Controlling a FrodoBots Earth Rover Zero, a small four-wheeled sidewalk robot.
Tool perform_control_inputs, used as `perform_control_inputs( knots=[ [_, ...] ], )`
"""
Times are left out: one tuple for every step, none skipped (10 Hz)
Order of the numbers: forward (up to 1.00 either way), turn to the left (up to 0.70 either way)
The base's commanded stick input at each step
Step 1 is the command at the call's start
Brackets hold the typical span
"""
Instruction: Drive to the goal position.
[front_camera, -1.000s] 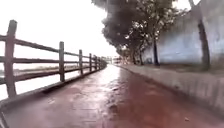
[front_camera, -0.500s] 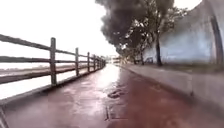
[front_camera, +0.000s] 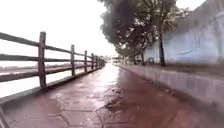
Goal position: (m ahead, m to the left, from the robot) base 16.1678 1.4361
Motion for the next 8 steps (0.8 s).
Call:
perform_control_inputs(
  knots=[
    [1.0, 0.0],
    [1.0, 0.0],
    [1.0, 0.0],
    [1.0, 0.0],
    [1.0, 0.0],
    [1.0, 0.0],
    [1.0, 0.0],
    [1.0, 0.0]
  ],
)
